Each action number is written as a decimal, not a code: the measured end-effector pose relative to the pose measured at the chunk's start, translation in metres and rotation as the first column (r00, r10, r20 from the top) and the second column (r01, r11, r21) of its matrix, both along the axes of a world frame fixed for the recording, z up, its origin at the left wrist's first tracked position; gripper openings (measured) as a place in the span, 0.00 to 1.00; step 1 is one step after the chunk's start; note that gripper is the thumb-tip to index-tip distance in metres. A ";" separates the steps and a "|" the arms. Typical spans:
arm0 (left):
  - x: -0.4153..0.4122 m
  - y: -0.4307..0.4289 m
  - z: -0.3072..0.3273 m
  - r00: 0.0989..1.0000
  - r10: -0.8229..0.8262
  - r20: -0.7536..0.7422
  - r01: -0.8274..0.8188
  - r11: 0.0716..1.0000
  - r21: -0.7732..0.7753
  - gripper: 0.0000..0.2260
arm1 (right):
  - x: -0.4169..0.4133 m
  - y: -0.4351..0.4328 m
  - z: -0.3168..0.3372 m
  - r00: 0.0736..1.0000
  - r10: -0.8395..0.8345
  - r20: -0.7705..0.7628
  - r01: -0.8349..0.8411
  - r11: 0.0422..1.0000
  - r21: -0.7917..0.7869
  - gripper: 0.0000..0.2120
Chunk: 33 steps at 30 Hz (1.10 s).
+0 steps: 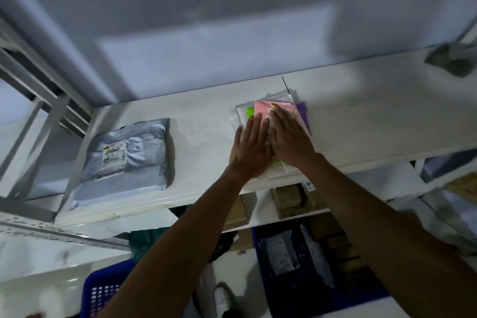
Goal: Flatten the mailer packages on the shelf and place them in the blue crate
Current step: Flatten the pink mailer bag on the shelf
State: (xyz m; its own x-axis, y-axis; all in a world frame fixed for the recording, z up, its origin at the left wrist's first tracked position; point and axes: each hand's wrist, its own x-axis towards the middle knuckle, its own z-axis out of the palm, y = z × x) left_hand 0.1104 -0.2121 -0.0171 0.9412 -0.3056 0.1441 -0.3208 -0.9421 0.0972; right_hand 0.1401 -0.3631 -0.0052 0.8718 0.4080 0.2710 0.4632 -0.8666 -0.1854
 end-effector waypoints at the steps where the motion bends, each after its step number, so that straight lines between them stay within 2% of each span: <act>1: -0.001 0.001 -0.001 1.000 0.019 -0.017 -0.019 0.999 -0.036 0.28 | 0.002 0.001 -0.006 1.000 0.002 -0.025 -0.002 1.000 -0.002 0.26; 6: -0.002 -0.003 -0.008 0.998 0.055 -0.020 -0.056 0.993 -0.108 0.29 | 0.012 -0.002 -0.028 0.995 0.079 0.065 -0.071 0.991 -0.117 0.24; 12: 0.001 -0.003 -0.019 0.999 0.043 -0.010 -0.043 0.997 -0.061 0.28 | 0.015 -0.003 -0.039 0.995 0.087 0.052 -0.076 0.981 -0.176 0.27; 21: 0.003 -0.003 -0.005 0.993 0.085 -0.082 -0.082 0.996 0.031 0.31 | 0.015 -0.008 -0.021 0.990 0.143 0.013 -0.138 0.975 -0.175 0.25; 24: 0.004 -0.004 -0.002 0.989 0.115 -0.091 -0.110 0.992 0.053 0.29 | 0.013 -0.009 -0.006 0.994 0.083 -0.070 -0.091 0.988 -0.123 0.30; 30: -0.006 -0.017 0.002 0.977 0.200 -0.071 -0.197 0.979 0.050 0.29 | -0.006 -0.012 0.001 0.998 0.057 -0.009 -0.057 0.997 -0.049 0.27; 33: -0.015 -0.025 0.000 0.975 0.221 -0.031 -0.220 0.975 0.018 0.26 | -0.011 -0.017 -0.005 0.996 0.065 -0.060 -0.068 0.997 -0.046 0.28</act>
